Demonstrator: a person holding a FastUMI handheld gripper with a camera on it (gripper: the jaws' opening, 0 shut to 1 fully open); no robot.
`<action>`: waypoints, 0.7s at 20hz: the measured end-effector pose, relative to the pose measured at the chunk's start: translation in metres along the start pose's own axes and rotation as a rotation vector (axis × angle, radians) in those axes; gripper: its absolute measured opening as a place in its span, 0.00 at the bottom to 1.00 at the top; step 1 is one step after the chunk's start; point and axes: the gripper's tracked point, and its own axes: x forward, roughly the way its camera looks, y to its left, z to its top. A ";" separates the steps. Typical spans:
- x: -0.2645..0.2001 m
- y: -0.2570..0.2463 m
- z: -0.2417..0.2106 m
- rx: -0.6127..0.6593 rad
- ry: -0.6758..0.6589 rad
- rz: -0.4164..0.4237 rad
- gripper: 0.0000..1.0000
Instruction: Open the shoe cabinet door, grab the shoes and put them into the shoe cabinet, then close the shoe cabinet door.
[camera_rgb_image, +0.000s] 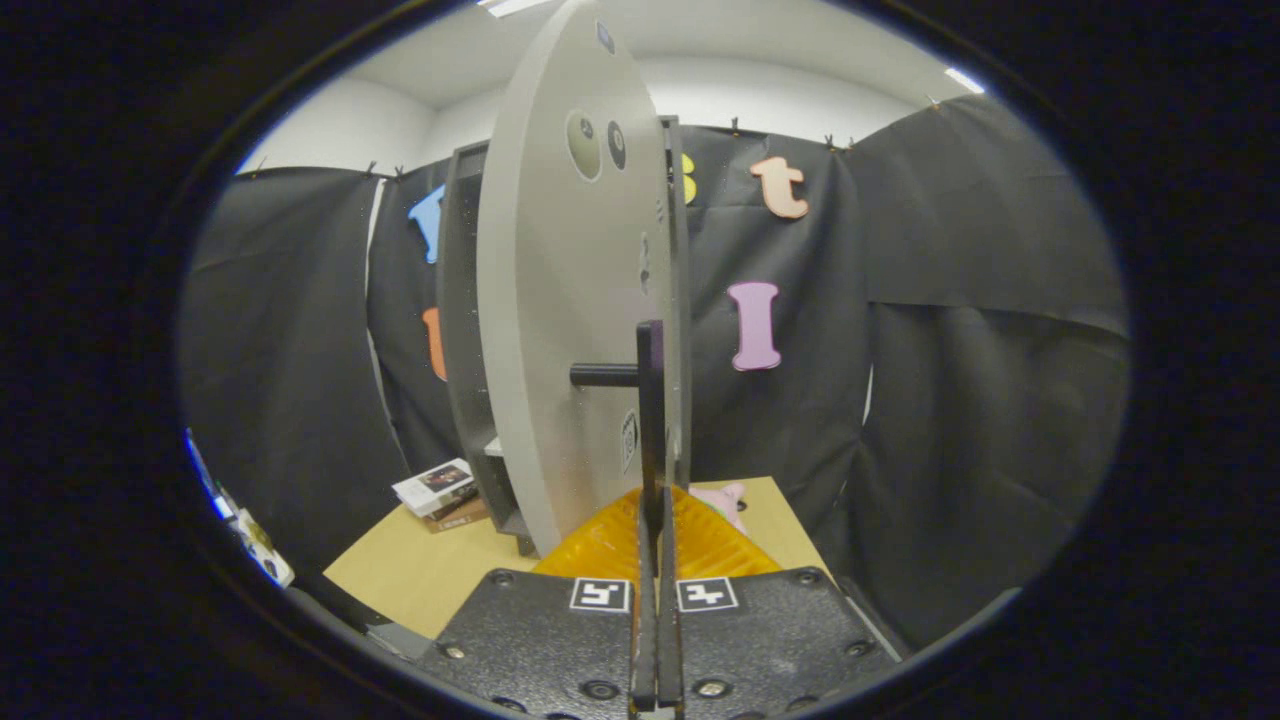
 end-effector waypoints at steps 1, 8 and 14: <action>0.001 -0.008 -0.001 0.001 -0.003 -0.015 0.04; 0.003 -0.057 -0.001 0.064 -0.007 -0.056 0.04; -0.003 -0.056 -0.005 0.036 -0.014 -0.089 0.04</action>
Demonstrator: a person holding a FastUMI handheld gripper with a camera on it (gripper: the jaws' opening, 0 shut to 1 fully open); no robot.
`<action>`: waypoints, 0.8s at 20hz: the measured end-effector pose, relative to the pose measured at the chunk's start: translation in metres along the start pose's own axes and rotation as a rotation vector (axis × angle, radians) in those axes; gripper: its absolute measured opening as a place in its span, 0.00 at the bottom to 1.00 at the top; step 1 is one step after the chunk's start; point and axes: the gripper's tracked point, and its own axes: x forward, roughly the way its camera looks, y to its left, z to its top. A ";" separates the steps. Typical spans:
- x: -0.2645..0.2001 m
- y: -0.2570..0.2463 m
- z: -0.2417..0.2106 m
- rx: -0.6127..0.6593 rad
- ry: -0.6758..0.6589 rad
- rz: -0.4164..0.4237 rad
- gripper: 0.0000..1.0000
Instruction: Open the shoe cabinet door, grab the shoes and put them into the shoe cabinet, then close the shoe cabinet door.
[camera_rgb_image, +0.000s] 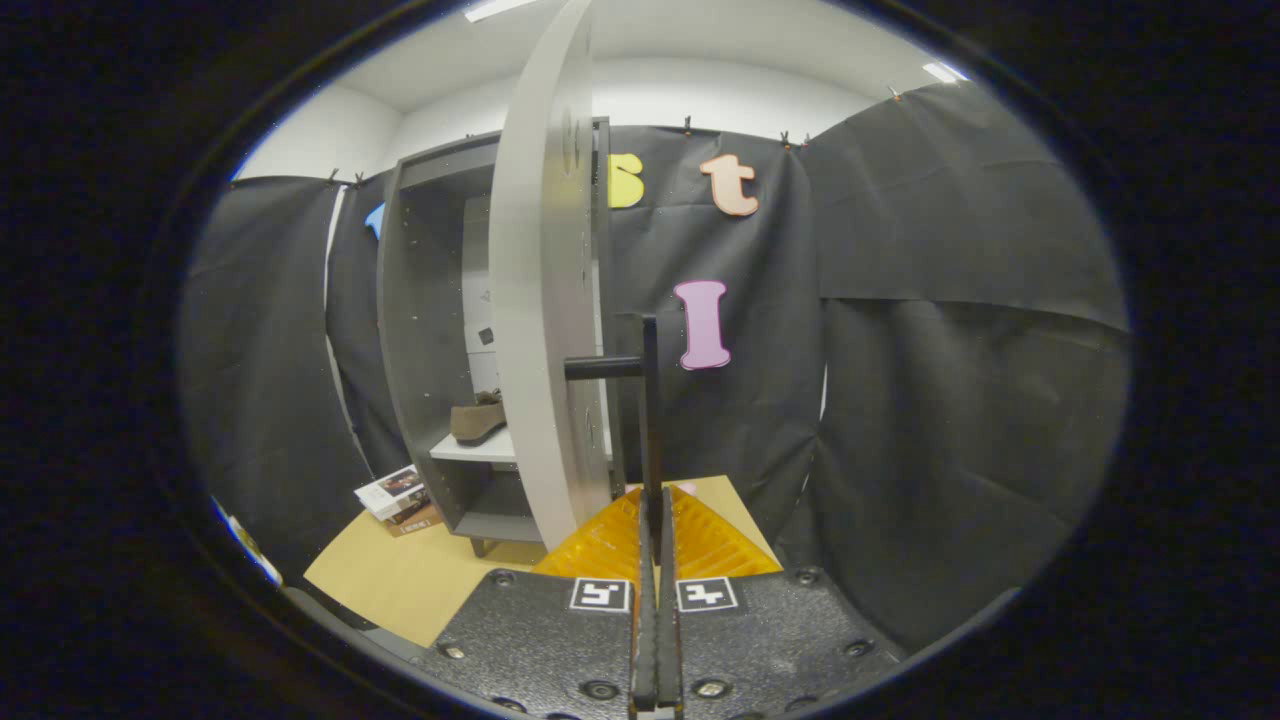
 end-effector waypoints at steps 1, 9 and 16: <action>-0.003 0.000 0.000 0.002 -0.002 -0.007 0.04; -0.059 -0.019 -0.024 -0.008 -0.001 -0.133 0.46; -0.069 0.029 -0.075 -0.056 0.020 -0.153 0.86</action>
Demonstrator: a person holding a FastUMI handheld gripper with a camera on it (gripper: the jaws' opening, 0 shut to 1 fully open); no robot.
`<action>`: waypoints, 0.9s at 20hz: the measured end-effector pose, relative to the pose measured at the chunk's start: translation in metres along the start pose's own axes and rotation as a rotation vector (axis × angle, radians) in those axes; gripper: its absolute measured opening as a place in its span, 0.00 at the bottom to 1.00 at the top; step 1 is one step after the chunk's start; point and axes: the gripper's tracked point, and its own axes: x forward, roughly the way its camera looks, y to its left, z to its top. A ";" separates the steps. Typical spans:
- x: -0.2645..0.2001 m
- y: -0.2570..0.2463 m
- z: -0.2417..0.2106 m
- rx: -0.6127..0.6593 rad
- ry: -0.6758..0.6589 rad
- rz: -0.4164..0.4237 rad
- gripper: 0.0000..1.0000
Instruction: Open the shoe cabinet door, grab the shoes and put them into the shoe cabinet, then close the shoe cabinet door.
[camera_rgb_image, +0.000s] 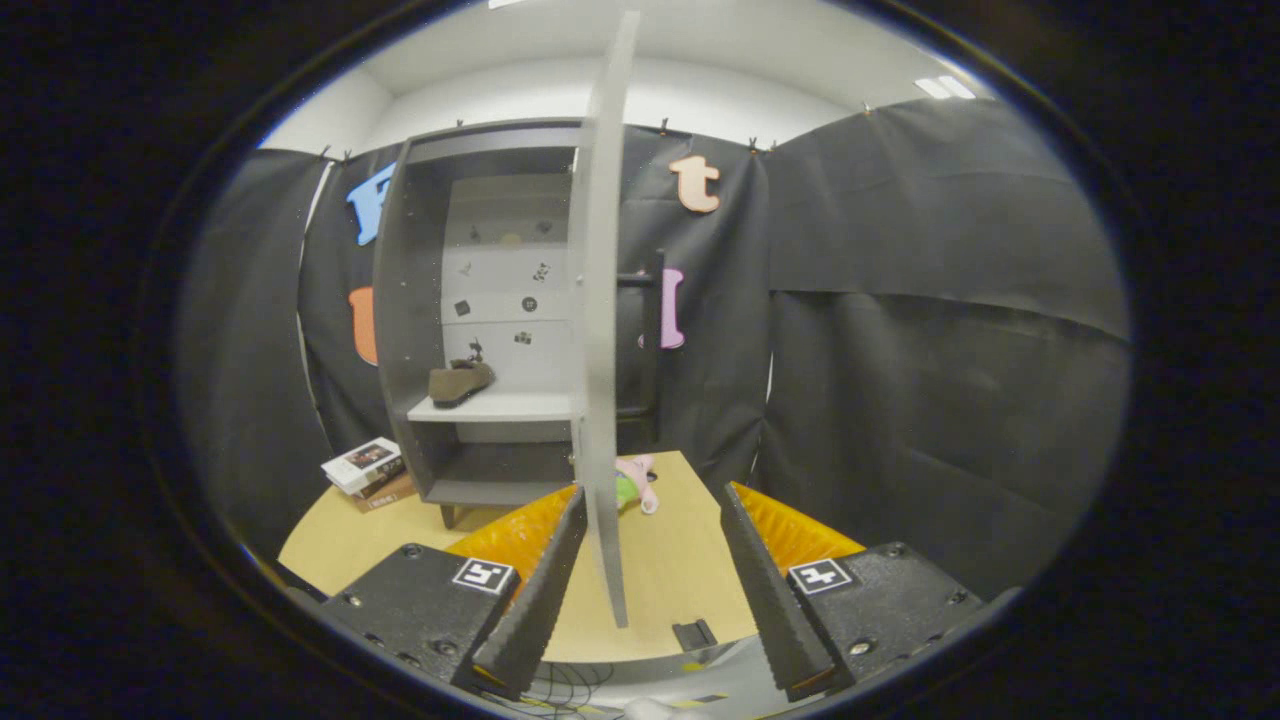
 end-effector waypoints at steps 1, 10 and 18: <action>-0.001 0.016 -0.009 -0.005 0.009 0.023 0.86; 0.035 0.139 -0.099 -0.023 0.153 0.211 0.99; 0.098 0.212 -0.204 -0.012 0.314 0.306 0.98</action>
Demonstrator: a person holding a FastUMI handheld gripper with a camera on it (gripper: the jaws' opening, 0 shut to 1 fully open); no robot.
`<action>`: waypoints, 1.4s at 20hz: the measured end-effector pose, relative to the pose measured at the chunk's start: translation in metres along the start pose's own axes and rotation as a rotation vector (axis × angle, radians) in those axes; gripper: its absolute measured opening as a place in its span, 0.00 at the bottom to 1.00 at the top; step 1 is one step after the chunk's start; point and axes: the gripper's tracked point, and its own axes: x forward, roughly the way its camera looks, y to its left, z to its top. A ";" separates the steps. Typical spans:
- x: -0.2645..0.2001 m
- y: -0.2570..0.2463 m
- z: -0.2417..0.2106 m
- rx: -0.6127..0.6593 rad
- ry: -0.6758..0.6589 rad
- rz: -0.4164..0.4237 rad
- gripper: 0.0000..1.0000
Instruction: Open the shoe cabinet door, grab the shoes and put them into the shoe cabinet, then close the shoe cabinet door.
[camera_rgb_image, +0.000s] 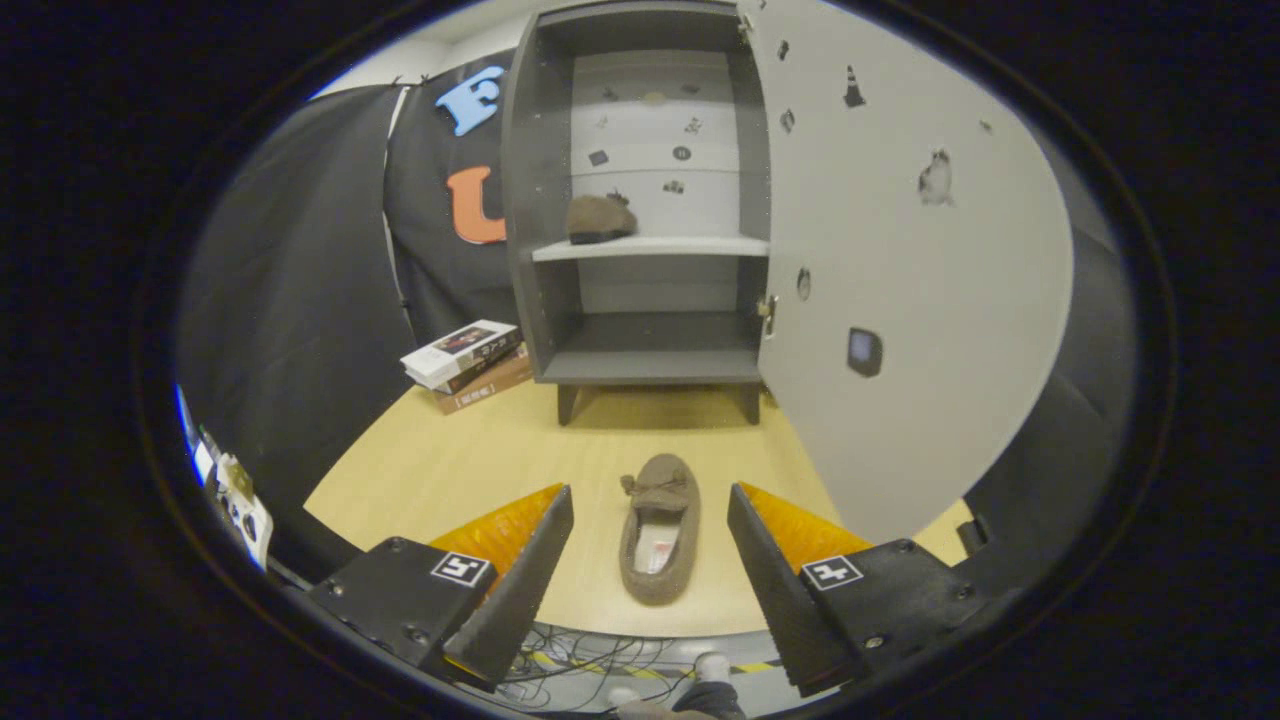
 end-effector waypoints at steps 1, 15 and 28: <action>0.016 0.003 -0.012 0.003 0.035 0.003 0.98; 0.165 0.010 -0.088 0.035 0.278 0.010 0.95; 0.192 0.000 -0.080 0.011 0.348 0.051 0.36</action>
